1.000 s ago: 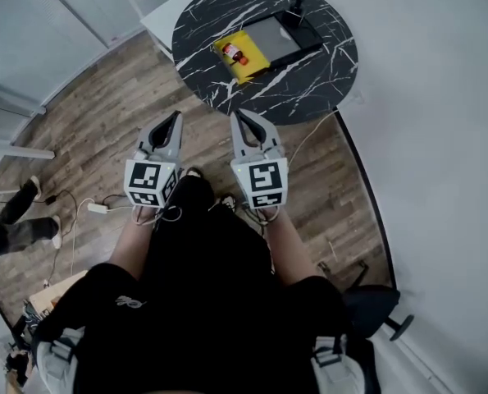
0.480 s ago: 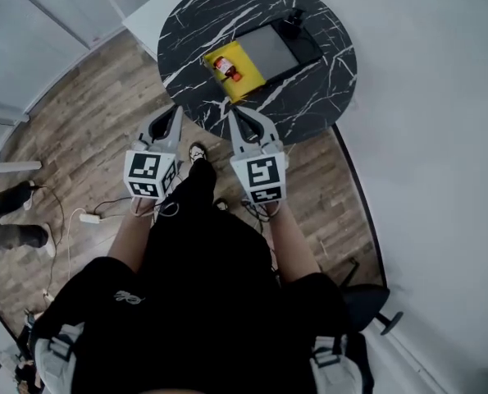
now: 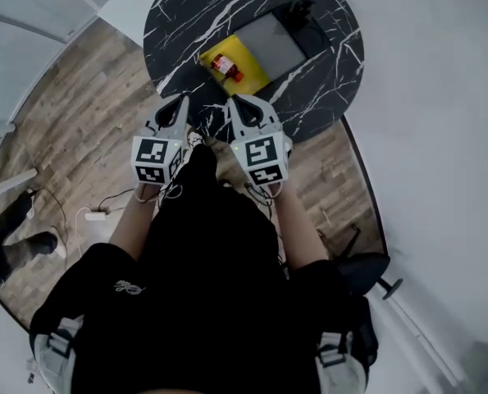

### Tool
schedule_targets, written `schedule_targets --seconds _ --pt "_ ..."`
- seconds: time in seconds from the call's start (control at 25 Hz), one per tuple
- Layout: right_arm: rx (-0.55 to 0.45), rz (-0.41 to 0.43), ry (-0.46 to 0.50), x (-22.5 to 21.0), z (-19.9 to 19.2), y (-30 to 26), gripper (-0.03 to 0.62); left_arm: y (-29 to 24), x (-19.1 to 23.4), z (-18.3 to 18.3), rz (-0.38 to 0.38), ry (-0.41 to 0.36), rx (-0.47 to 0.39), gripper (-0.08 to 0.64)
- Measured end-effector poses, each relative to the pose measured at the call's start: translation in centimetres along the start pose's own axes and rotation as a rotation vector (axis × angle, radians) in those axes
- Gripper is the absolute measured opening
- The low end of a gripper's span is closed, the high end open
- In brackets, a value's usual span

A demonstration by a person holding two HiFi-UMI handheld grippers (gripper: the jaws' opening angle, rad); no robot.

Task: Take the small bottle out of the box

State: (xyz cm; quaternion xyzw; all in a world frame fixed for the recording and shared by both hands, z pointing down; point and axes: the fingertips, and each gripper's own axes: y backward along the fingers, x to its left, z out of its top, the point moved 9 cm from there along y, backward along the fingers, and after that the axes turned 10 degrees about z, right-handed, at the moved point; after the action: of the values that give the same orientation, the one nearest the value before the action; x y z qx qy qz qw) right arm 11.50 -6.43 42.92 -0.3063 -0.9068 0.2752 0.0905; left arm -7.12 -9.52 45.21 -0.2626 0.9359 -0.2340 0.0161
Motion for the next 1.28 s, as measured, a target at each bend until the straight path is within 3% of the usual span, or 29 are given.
schedule_targets --seconds 0.32,0.84,1.28 --pt "0.111 -0.017 -0.013 -2.2 0.8 -4.5 -0.006 -4.2 2.8 0.1 -0.096 -0.007 0.052 -0.002" --pt "0.246 0.034 -0.023 -5.3 -1.2 -8.1 -0.005 -7.3 3.8 -2.2 -0.047 0.043 0.132 -0.002" --pt "0.357 0.141 0.017 -7.8 -3.0 -12.3 -0.001 -9.1 4.8 -3.5 0.046 0.091 0.197 -0.002"
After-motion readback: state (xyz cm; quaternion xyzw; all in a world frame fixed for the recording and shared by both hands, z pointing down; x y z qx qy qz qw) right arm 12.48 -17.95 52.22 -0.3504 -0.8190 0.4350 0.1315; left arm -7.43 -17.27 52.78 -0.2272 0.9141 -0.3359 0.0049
